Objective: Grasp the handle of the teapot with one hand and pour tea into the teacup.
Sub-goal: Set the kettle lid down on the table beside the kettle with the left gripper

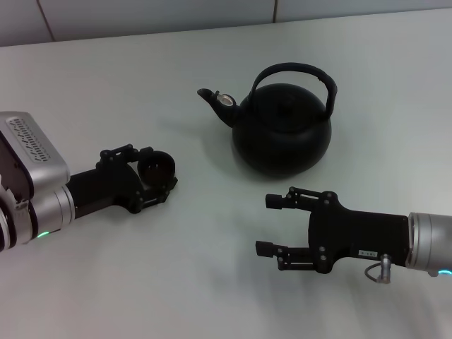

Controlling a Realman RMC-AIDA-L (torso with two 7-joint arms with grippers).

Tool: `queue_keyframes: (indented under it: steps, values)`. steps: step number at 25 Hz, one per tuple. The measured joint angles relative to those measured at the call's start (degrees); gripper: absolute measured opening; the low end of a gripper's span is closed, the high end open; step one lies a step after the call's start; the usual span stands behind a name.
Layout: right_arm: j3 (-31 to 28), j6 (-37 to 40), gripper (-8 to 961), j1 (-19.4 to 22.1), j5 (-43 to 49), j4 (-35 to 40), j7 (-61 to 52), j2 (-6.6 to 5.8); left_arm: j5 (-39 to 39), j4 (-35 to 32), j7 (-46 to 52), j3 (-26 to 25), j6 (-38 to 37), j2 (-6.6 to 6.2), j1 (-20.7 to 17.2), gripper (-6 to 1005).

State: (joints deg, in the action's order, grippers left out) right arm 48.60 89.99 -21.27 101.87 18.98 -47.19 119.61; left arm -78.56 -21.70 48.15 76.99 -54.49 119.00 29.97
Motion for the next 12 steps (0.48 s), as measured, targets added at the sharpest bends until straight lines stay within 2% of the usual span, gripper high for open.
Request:
queue_keyframes:
  steps: [12]
  values:
    - [0.00, -0.10, 785, 0.00, 0.00, 0.00, 0.00, 0.00, -0.01, 0.08, 0.05, 0.00, -0.49, -0.06, -0.05, 771]
